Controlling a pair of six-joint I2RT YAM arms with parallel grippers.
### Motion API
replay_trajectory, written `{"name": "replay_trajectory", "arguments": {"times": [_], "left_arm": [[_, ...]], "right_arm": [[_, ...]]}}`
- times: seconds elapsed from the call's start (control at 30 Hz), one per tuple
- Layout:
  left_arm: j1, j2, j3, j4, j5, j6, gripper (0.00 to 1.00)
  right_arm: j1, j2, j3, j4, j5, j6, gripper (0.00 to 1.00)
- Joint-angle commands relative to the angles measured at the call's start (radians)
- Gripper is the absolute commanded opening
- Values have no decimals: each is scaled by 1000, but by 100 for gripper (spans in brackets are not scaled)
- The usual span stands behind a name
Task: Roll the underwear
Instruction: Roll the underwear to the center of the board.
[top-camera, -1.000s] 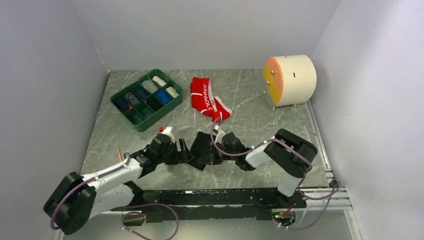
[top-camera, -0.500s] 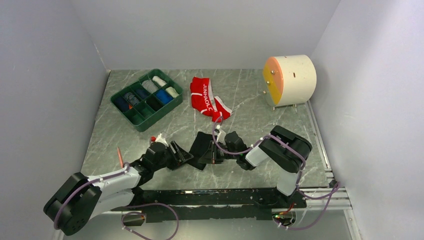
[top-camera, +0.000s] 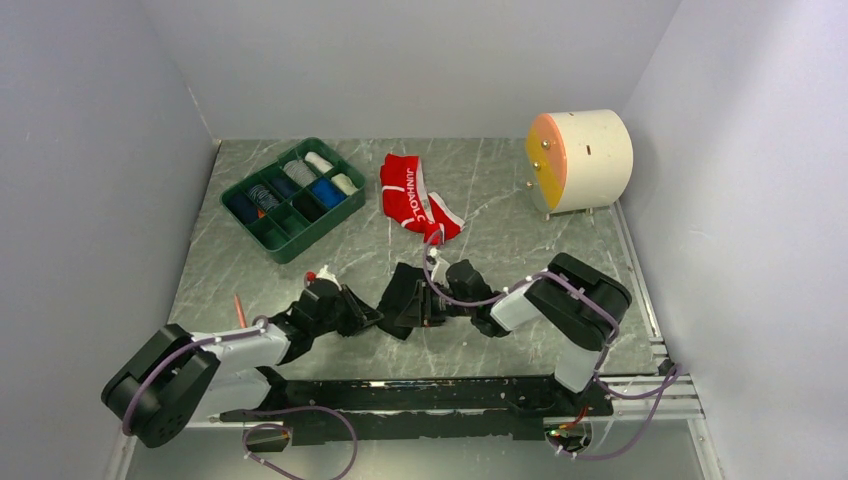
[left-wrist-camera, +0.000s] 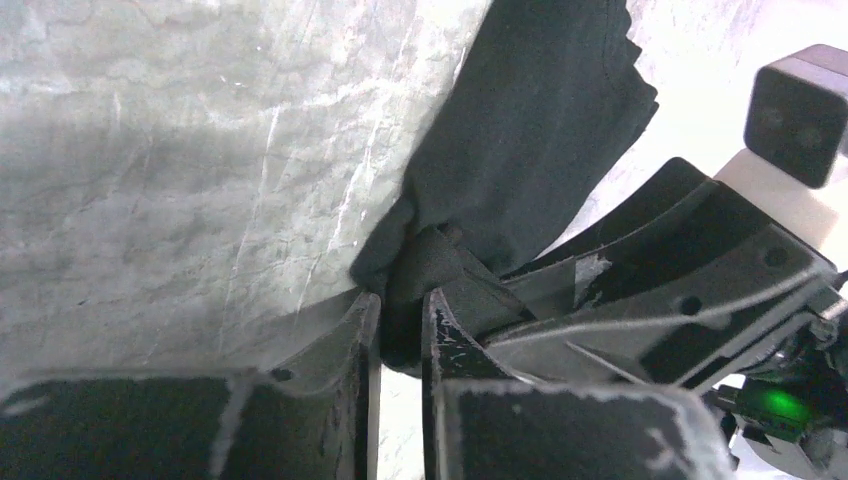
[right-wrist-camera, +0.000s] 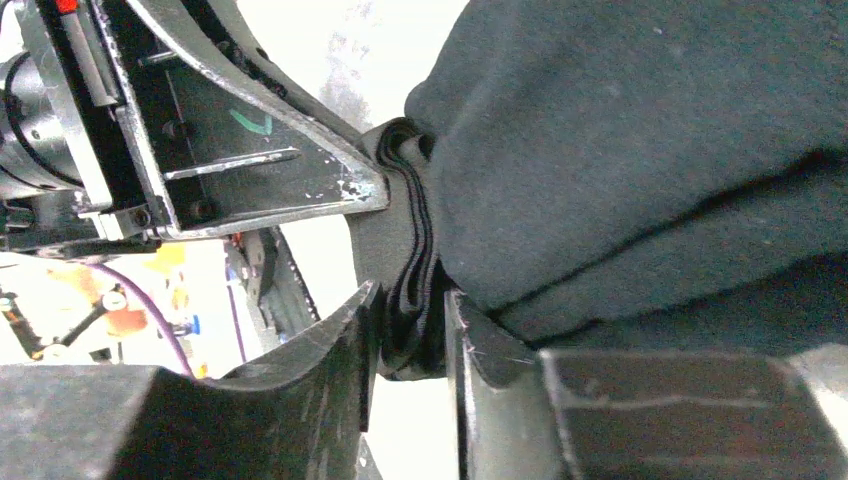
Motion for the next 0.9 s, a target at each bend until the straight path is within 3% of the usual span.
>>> {"name": "replay_trajectory", "arguments": {"times": [0.0, 0.2, 0.3, 0.33, 0.37, 0.4, 0.43, 0.47, 0.53, 0.57, 0.63, 0.77, 0.87], "left_arm": [[-1, 40, -14, -149, -78, 78, 9], [-1, -62, -20, -209, -94, 108, 5], [-1, -121, -21, -266, -98, 107, 5], [-1, -138, -21, -278, -97, 102, 5], [-2, -154, -22, -287, -96, 97, 5], [-3, -170, -22, -294, -94, 96, 5], [-4, -181, -19, -302, -92, 97, 5], [-4, -189, -11, -316, -92, 99, 5], [-4, -197, 5, -337, -92, 110, 5], [-4, -196, 14, -358, -89, 114, 5], [-4, -194, 29, -378, -79, 116, 5], [-5, -180, 65, -418, -60, 133, 5], [-6, -168, 90, -440, -41, 144, 5]], "right_arm": [[1, -58, 26, -277, 118, -121, 39], [4, -344, 58, -505, 304, -242, 56], [3, -564, 16, -509, 432, -324, 63], [1, -629, -11, -483, 463, -330, 75], [-1, -687, -44, -447, 488, -316, 94], [-2, -735, -92, -374, 462, -317, 99], [-11, -759, -139, -233, 295, -346, 100], [-19, -757, -154, -155, 227, -357, 100], [-17, -704, -107, -182, 203, -355, 100], [5, -679, -87, -199, 209, -432, 96], [113, -666, -83, -211, 376, -593, 88], [371, -630, -143, -80, 675, -1010, 71], [479, -537, -90, -133, 782, -1195, 75]]}}
